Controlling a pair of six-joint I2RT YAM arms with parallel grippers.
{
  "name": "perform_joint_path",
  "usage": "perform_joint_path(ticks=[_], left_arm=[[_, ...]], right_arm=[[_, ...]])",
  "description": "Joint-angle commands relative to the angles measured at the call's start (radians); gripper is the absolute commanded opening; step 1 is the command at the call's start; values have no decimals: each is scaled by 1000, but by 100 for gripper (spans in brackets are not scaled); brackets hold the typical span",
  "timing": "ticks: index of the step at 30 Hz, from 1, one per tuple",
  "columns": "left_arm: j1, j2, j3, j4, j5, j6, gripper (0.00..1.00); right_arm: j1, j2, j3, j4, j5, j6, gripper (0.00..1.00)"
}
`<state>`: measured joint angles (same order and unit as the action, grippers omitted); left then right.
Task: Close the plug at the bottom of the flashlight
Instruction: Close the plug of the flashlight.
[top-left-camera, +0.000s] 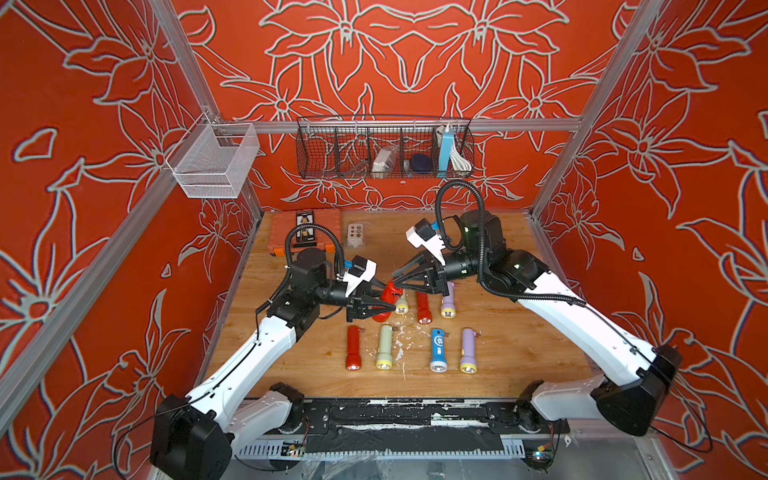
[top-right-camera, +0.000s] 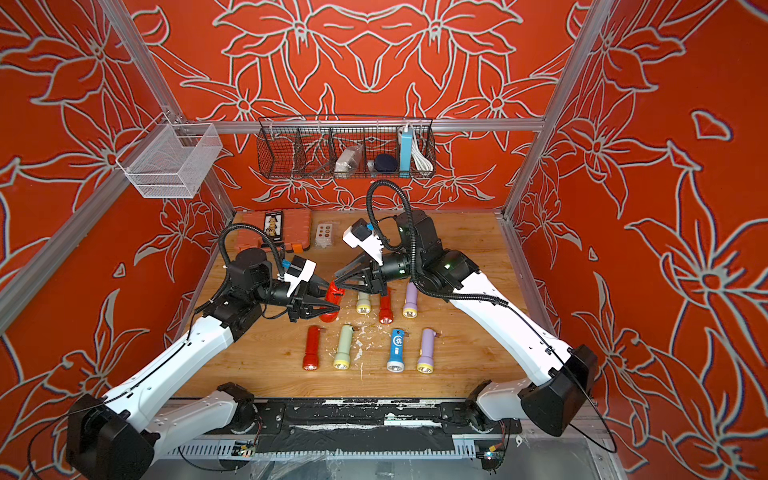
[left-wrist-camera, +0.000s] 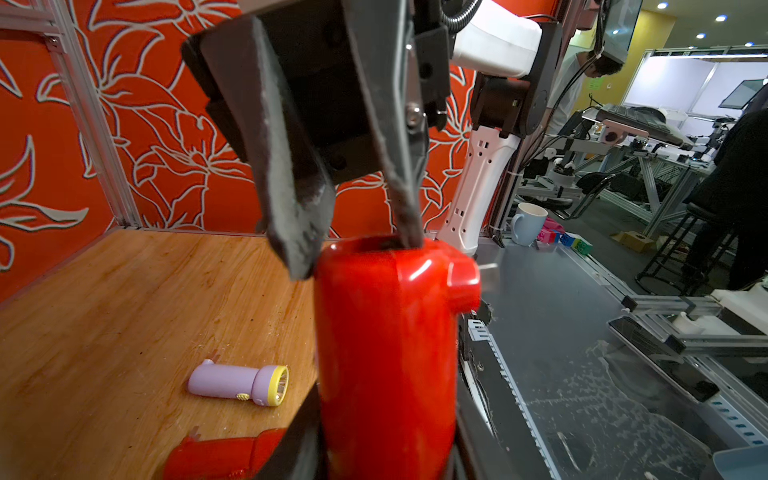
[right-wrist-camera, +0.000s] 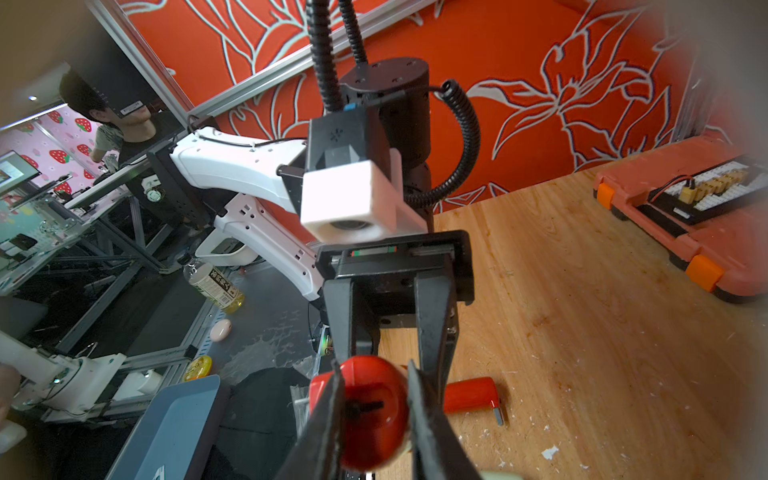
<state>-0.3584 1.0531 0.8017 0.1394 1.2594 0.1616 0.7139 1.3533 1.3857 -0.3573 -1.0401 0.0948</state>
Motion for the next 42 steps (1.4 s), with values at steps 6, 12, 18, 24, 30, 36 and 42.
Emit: perform_joint_path(ticks=[6,12,18,24,30,36,42], left_arm=[[-4,-51,50,55,10,55,0],[-4,-56,50,44,14,59,0],[-5,-55,36,23,26,75,0],[-7,-104,10,17,26,77,0],[-7,-125,-4,-5,7,91,0],[-7,-149,-29,-4,-124,93,0],[-7,-165,-79,3,-292,62,0]], right_arm=[[25,41,-51,-112,32,-60,0],[21,26,-32,-138,119,-84,0],[8,31,35,-139,393,-86,0],[4,127,200,-216,509,-146,0],[2,162,248,-220,571,-157,0],[2,150,187,-184,719,-94,11],[-2,87,3,-103,983,-8,33]])
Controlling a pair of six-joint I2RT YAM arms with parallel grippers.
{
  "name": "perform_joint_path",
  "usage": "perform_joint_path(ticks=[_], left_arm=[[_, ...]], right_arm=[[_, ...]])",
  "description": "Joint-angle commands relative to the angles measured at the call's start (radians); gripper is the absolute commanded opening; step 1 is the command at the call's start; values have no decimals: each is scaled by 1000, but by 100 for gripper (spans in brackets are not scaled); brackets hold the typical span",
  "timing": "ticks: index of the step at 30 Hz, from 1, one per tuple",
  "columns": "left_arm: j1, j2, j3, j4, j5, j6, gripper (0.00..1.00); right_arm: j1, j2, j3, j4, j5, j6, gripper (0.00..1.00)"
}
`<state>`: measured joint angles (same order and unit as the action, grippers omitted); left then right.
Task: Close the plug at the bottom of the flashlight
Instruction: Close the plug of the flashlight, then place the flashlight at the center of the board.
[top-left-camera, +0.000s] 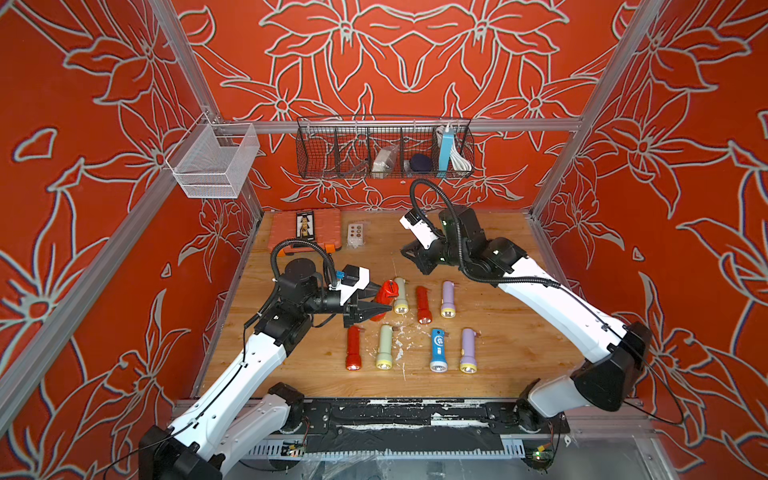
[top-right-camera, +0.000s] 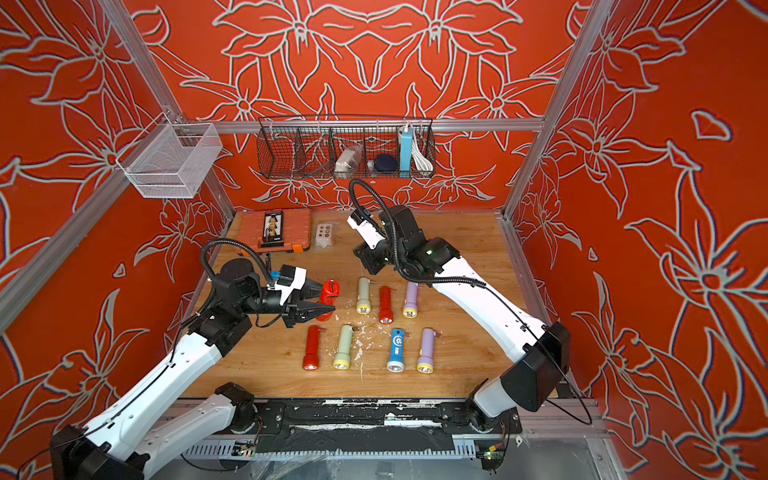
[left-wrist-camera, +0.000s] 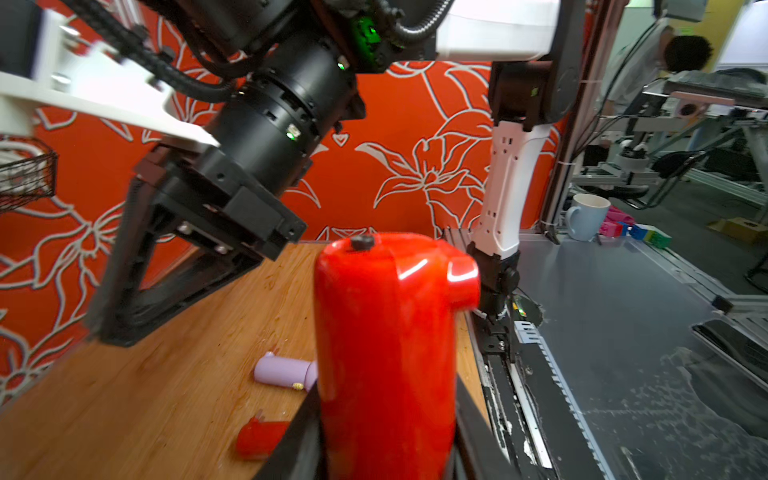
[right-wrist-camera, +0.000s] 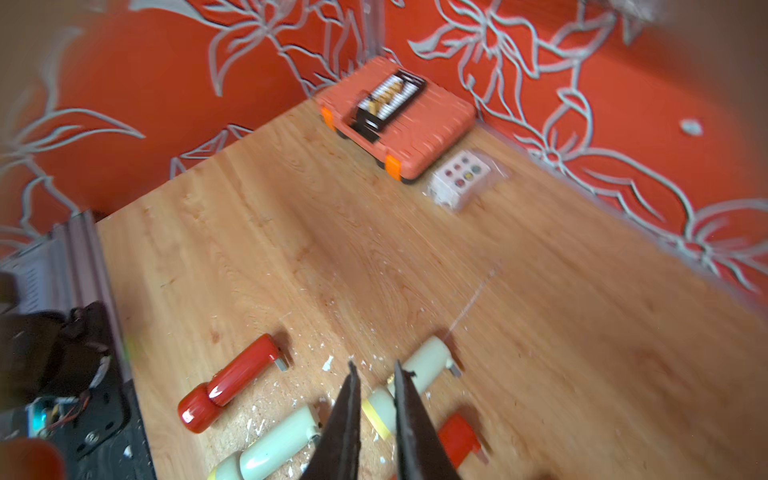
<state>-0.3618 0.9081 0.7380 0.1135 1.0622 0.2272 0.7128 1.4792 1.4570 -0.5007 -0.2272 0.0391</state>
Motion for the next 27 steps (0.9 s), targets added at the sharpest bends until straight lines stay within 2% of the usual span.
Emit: perform_joint_path(ticks=[1,6,8,13,18,27], left_arm=[[-3,-22,-23,31,-129,-14,0],[-3,-29,-56,29,-336,-80,0],[-3,-29,-60,9,-419,-106,0],[-3,-22,-56,-73,-695,-218,0],[-2,47,24,-236,-905,-289,0],[36,310,184,-401,-1081,-433,0]], right_arm=[[-2,-55,-104,57,201,62,43],[-10,-133,-244,125,336,124,78],[-19,-161,-284,144,364,153,98],[-53,-210,-371,160,340,207,98],[-64,-233,-402,150,326,225,98],[-65,-234,-362,97,278,262,98]])
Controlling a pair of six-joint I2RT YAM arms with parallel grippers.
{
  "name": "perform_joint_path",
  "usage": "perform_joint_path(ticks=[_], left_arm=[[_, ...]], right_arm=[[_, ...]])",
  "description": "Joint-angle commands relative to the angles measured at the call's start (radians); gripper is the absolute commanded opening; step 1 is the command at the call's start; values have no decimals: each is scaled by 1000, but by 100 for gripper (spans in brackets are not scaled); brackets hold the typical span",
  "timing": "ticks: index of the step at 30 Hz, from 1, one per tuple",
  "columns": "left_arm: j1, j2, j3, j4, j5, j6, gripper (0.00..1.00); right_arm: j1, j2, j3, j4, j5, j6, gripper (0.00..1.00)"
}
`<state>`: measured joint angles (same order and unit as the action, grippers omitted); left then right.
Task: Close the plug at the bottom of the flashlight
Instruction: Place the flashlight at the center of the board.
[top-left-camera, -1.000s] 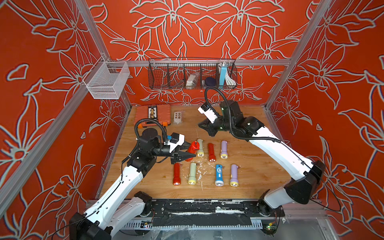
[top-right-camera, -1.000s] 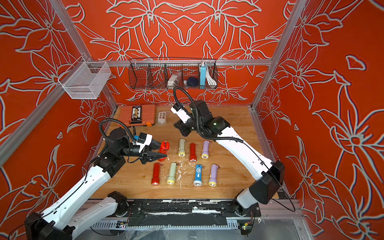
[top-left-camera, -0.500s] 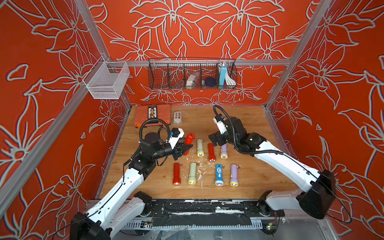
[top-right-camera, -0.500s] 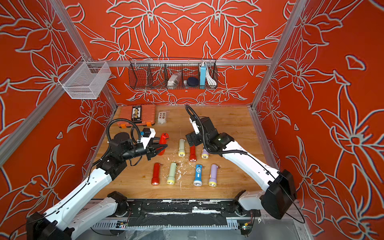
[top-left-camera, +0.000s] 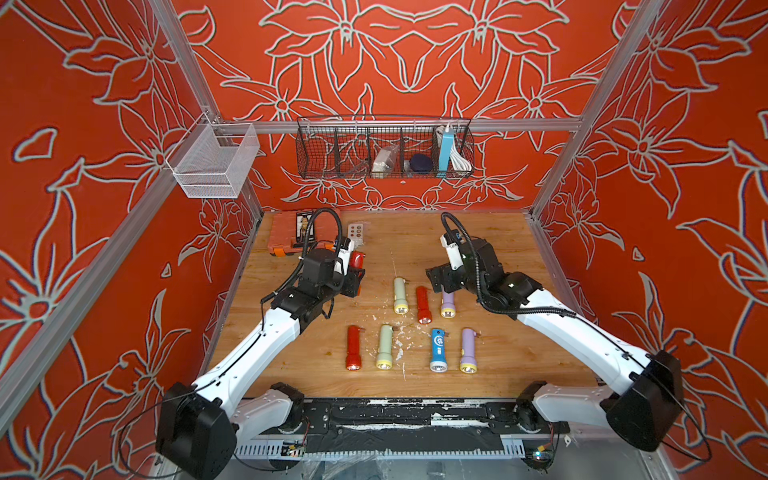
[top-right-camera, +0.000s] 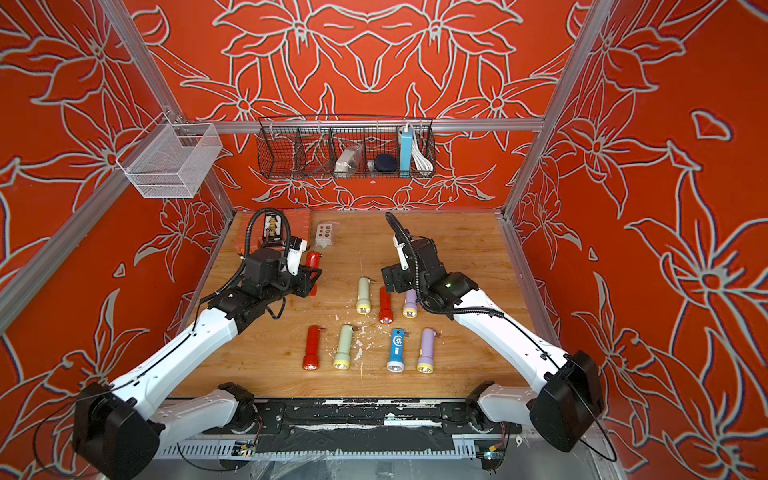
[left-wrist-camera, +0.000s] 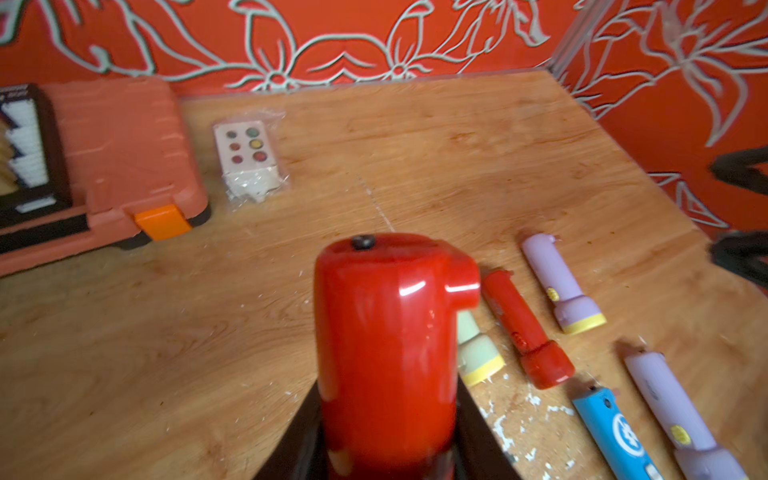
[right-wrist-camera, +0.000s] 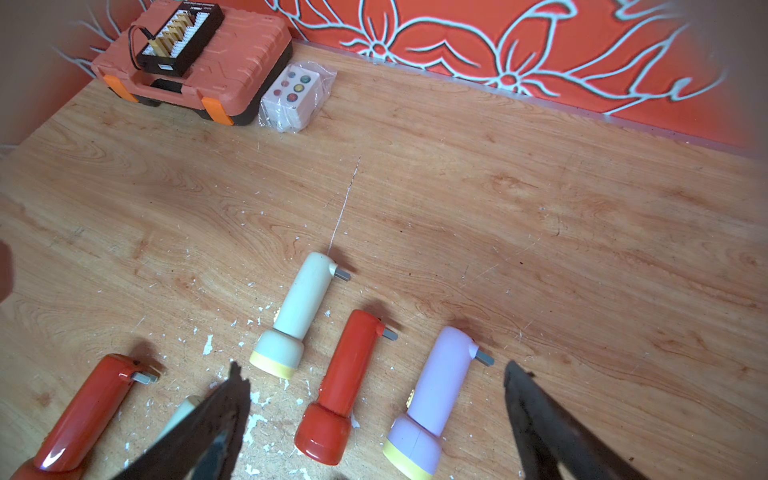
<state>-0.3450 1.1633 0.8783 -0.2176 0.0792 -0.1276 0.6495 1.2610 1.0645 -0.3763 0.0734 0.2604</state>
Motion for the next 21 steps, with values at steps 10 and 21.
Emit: perform_joint_path(ticks=[10,21], left_arm=[[67,375,152,-180,-83,-141,0],[185,590,245,-236,76,-195,2]], right_arm=[[-1,-49,-31,-1,-61,74,98],[-2,-11,0,-25,-78,70,98]])
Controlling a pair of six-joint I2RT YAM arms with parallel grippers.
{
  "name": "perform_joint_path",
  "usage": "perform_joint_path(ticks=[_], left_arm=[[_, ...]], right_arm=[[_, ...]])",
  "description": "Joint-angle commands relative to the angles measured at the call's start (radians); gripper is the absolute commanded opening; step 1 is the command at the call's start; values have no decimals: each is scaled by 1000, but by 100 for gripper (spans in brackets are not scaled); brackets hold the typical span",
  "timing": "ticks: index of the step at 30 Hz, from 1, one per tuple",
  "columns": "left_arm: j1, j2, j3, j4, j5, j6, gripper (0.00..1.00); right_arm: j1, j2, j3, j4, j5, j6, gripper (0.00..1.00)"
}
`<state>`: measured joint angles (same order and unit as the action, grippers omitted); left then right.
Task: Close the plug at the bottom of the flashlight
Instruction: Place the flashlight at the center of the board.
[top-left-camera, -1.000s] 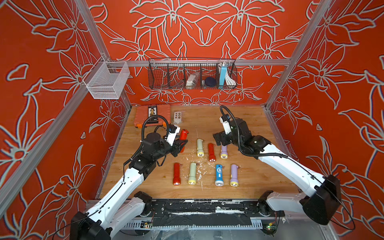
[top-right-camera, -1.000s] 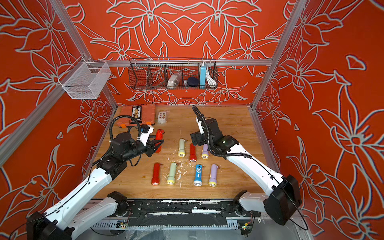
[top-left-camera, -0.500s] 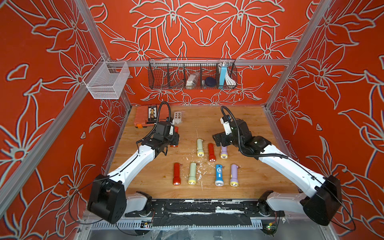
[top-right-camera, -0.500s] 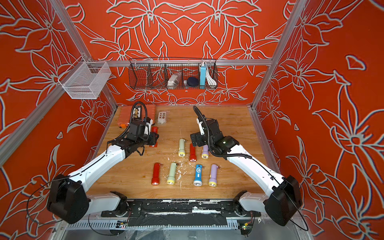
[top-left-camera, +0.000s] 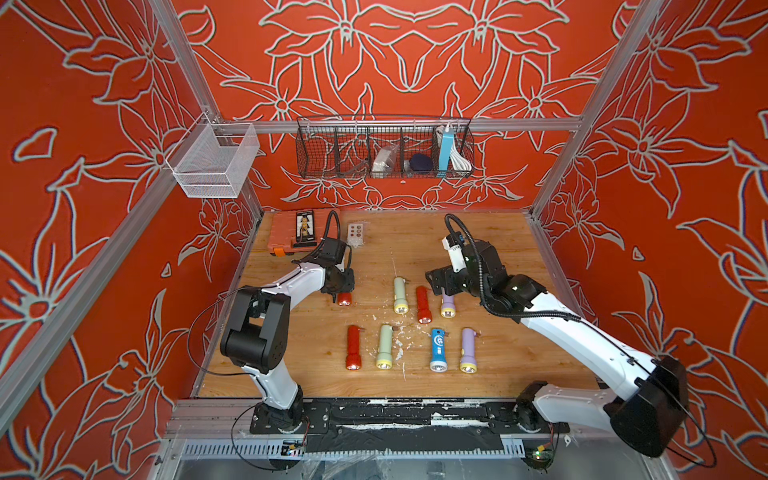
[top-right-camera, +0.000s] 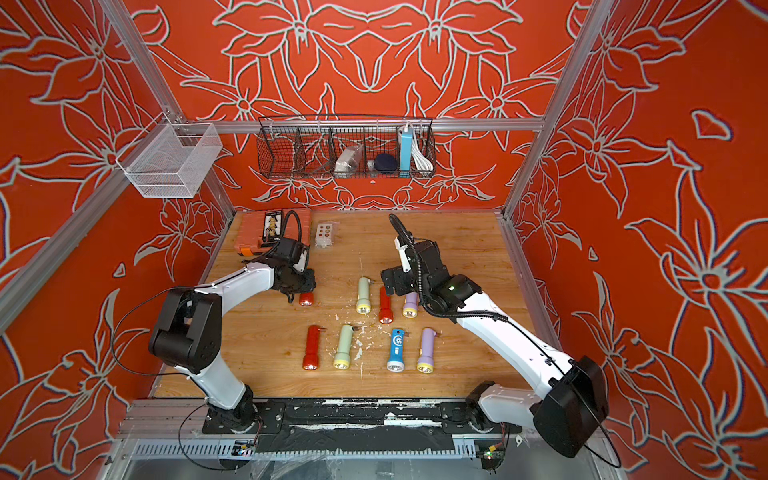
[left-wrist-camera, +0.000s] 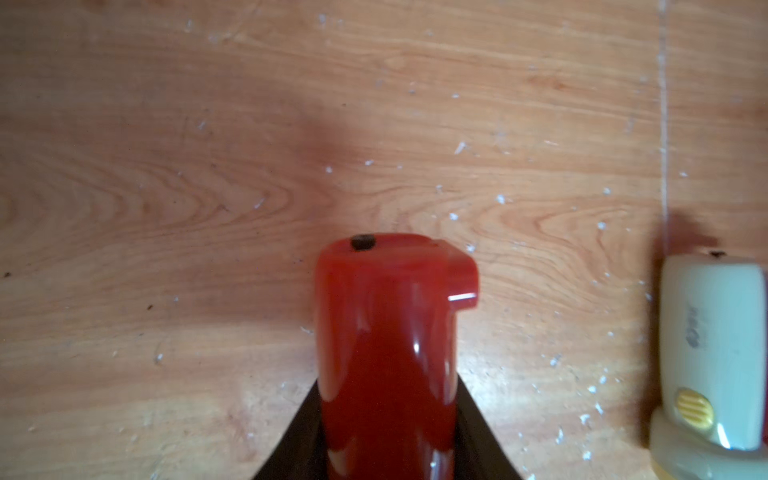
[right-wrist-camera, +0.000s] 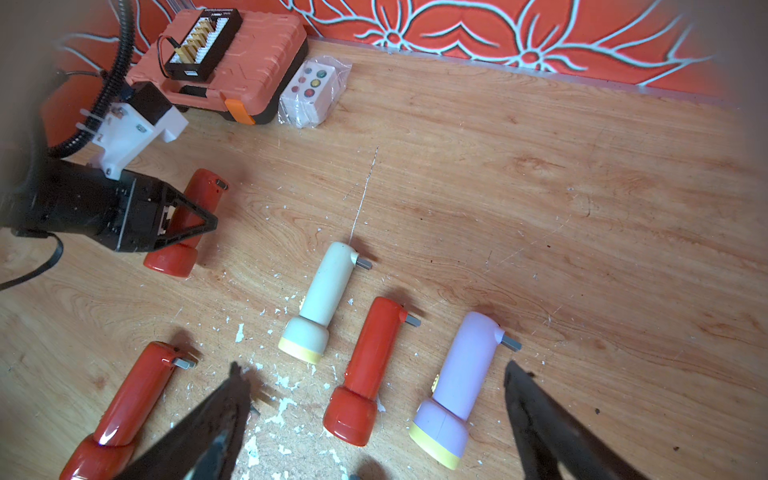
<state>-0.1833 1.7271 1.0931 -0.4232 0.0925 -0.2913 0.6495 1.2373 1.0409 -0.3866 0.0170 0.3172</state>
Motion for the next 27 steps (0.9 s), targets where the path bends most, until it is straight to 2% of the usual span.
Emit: perform_joint_path(ticks=[1,5,9,22,27], left_arm=[[27,37,33,-35,63,-31,3],[27,60,59,-76,27,-8,8],[29,60,57,-81,-5,-3,20],[29,80,78,-113,-9,6,58],[29,78,93,-131,-10,7,60]], right_arm=[[-1,13,22,-9,-20,17,98],[-2,10,13,12,-22,34,98],[-2,7,10,12,-27,42,98],[-2,-12,10,16,-20,38,98],[-2,-27,-14,27,-10,45,98]])
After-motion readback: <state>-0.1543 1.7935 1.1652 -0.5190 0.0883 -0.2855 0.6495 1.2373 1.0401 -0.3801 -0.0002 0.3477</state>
